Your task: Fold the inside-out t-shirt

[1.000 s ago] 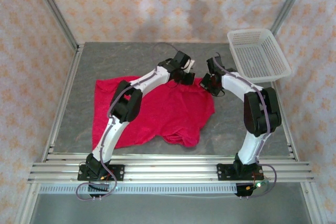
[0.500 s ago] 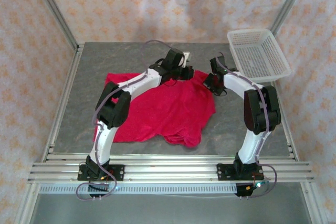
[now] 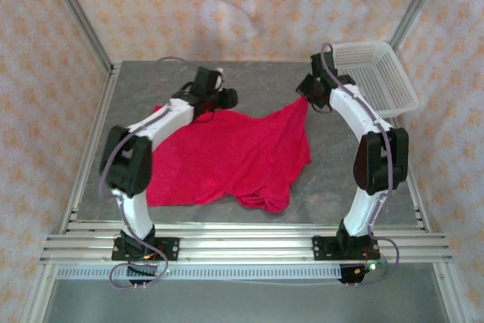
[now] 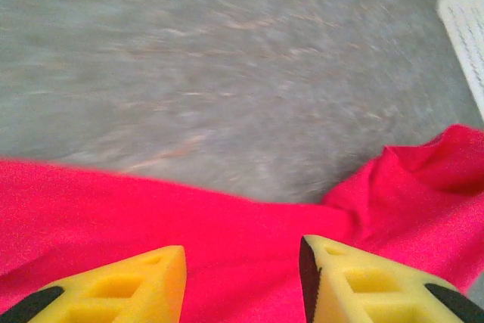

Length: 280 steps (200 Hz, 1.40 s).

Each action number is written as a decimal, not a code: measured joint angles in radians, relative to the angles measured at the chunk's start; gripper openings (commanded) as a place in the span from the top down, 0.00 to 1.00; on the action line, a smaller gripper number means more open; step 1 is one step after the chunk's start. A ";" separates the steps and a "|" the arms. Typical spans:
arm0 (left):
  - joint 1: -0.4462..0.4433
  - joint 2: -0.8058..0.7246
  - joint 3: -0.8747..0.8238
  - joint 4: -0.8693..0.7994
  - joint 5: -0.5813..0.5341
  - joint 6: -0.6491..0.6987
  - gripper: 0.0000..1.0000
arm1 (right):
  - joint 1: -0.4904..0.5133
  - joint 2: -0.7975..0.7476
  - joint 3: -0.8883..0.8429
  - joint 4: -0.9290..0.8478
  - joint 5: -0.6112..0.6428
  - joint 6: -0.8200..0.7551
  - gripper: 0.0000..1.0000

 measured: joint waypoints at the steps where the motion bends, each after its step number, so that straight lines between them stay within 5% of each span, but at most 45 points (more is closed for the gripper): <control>1: 0.006 -0.014 -0.009 -0.003 -0.005 0.002 0.57 | 0.000 0.007 0.014 -0.001 0.000 -0.002 1.00; 15: 0.055 -0.135 -0.088 -0.051 -0.053 0.003 0.58 | -0.009 0.075 0.139 -0.003 0.013 -0.006 0.99; 44: 0.171 -0.318 -0.234 -0.157 -0.101 -0.001 0.57 | -0.045 0.265 0.398 -0.078 0.019 -0.019 0.56; 66: 0.269 -0.380 -0.351 -0.219 -0.100 -0.010 0.55 | -0.064 0.314 0.430 -0.153 0.011 -0.040 0.47; 125: 0.304 -0.375 -0.545 -0.256 -0.024 -0.072 0.54 | 0.000 0.019 -0.153 -0.117 -0.066 -0.054 0.47; 163: 0.303 -0.227 -0.521 -0.212 0.000 -0.086 0.52 | 0.039 -0.076 -0.414 0.008 -0.131 -0.005 0.48; 195: 0.303 -0.033 -0.357 -0.205 0.001 -0.093 0.53 | 0.020 0.068 -0.355 0.063 -0.125 0.005 0.51; 233: 0.304 0.147 -0.129 -0.174 0.011 -0.097 0.52 | -0.024 0.265 -0.092 0.058 -0.123 -0.005 0.53; 280: 0.304 0.099 -0.104 -0.226 -0.040 -0.096 0.48 | -0.069 0.304 0.055 -0.035 -0.108 -0.056 0.51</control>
